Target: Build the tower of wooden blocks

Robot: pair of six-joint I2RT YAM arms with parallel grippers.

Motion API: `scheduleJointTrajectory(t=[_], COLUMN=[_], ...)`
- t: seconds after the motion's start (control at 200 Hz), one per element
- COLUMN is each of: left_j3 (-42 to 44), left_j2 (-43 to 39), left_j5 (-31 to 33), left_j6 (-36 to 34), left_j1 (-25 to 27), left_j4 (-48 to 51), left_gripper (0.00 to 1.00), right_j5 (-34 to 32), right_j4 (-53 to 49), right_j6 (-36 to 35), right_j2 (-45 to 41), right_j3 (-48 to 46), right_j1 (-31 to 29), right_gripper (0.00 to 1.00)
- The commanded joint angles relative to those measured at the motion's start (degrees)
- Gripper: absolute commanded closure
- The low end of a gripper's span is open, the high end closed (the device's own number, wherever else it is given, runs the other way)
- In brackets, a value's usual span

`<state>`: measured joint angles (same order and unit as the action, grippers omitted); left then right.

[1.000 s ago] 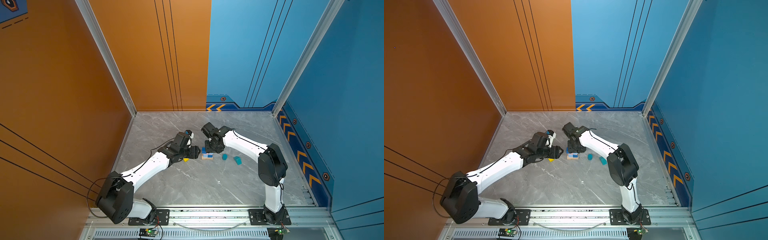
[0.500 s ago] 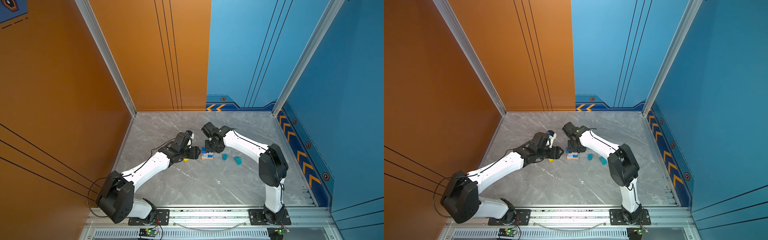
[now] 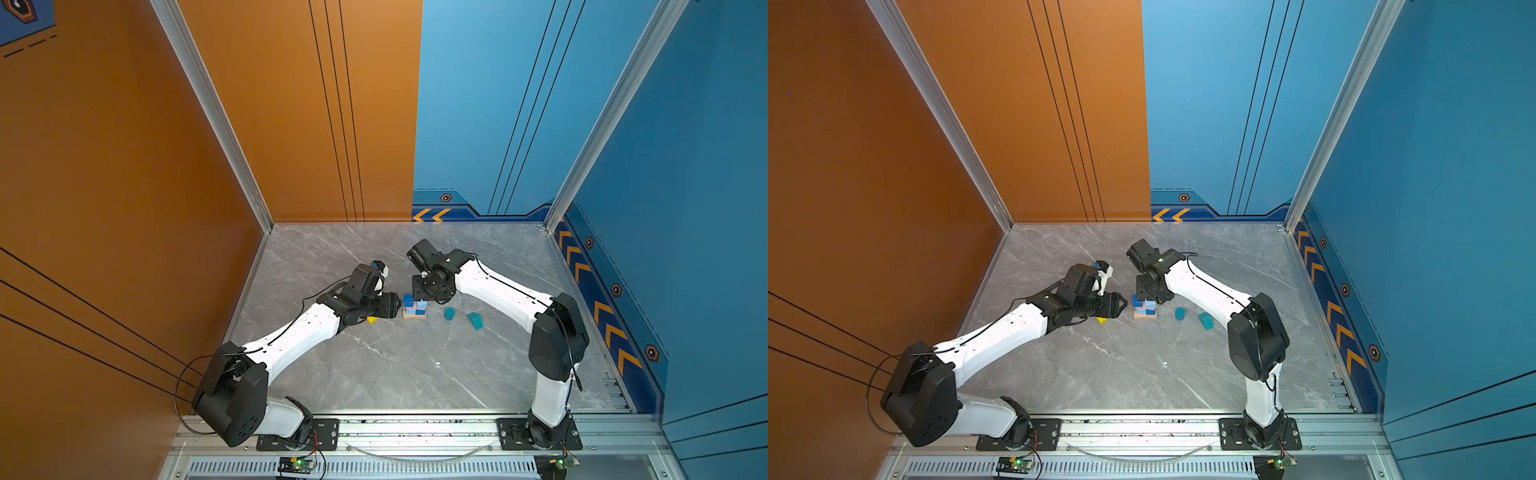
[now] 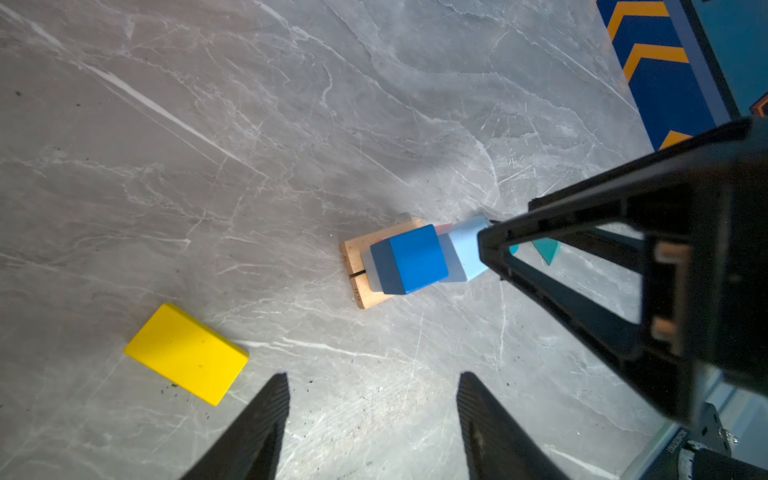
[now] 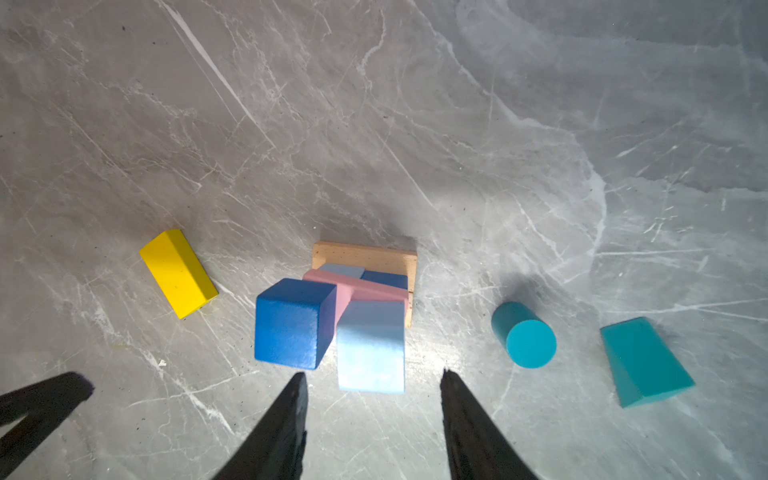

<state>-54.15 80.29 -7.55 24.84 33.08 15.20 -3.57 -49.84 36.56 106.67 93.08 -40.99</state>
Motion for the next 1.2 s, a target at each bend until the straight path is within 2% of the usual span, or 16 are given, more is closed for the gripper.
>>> scheduleJointTrajectory(t=[0.0, 0.145, 0.26, 0.415, 0.511, 0.741, 0.986, 1.196], left_j3=[-2.66, -4.47, -7.31, -9.72, -10.84, -12.15, -12.84, -13.19], left_j2=[0.86, 3.02, 5.93, 9.79, 11.56, 13.55, 15.22, 15.95], left_j5=[1.00, -0.90, -4.86, -8.50, -10.05, -10.62, -10.82, -10.82], left_j6=[-1.19, -1.76, -2.00, -1.78, -1.47, -0.98, -0.45, -0.13], left_j1=[0.49, -0.20, -0.89, -1.28, -1.26, -1.00, -0.87, -0.61], left_j4=[1.67, 1.12, 0.28, 0.57, 0.62, 1.32, 1.86, 2.03], left_gripper=[0.34, 0.35, 0.38, 0.41, 0.43, 0.48, 0.54, 0.59], right_j5=[-2.96, -3.61, -1.08, 3.47, 5.38, 11.77, 15.64, 18.38], right_j4=[0.01, 2.38, 7.40, 14.25, 16.86, 25.29, 30.22, 34.01], right_j6=[1.24, 0.89, 1.05, 1.93, 2.16, 3.37, 4.33, 5.58], right_j2=[-5.11, -9.98, -13.36, -15.52, -15.86, -16.50, -16.15, -15.95], right_j3=[-1.43, -5.22, -10.50, -17.31, -19.83, -25.02, -28.24, -30.19], right_j1=[-0.50, -0.15, 0.40, 4.51, 5.85, 8.52, 9.71, 9.90], right_gripper=[0.46, 0.45, 0.48, 0.68, 0.71, 0.65, 0.86, 0.87])
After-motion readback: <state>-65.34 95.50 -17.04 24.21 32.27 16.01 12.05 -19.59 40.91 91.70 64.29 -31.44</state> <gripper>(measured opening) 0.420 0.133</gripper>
